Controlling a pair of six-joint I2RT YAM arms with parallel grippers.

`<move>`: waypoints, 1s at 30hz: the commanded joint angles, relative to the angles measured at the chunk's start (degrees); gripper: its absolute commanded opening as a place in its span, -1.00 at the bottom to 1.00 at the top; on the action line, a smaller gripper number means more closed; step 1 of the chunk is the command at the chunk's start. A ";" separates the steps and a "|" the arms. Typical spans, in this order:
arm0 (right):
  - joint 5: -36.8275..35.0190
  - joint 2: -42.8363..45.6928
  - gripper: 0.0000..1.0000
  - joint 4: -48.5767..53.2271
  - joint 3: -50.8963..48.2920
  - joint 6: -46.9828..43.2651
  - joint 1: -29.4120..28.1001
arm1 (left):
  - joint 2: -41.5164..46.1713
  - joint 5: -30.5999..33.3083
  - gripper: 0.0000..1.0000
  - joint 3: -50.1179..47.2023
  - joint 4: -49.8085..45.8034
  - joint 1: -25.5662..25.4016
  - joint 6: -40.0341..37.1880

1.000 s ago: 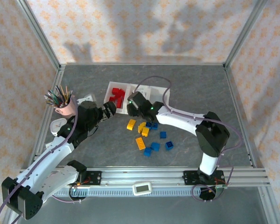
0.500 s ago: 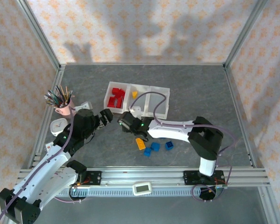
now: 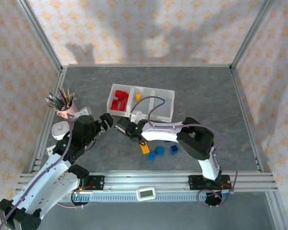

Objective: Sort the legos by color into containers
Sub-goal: Pick up the lego from the center of the table.

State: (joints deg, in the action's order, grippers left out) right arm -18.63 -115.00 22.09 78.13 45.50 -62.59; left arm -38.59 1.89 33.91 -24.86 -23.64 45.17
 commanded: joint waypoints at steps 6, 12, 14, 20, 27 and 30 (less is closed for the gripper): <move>-5.69 -6.16 0.37 7.61 6.25 4.67 0.00 | 1.07 2.17 0.99 -0.49 -2.36 0.27 0.62; -6.81 -9.44 0.29 9.48 9.89 5.22 0.47 | 2.47 3.58 0.99 0.35 -3.87 0.37 0.62; -6.86 -10.60 0.28 10.44 10.84 5.48 0.63 | 3.06 4.03 0.99 0.56 -4.41 0.40 0.62; -6.51 -11.02 0.17 9.39 11.25 4.53 0.76 | 4.46 5.36 0.99 1.16 -5.91 0.35 0.89; -4.65 -9.76 -0.13 7.25 10.00 1.51 0.95 | 3.87 4.52 0.99 1.95 -6.52 0.37 0.40; -3.66 -7.93 -0.24 5.62 8.16 0.05 0.88 | 3.70 4.24 0.99 2.20 -6.61 0.35 0.35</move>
State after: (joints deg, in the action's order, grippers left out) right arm -22.83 -125.08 29.17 87.83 47.07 -61.82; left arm -34.79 5.39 34.09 -29.47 -23.49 45.58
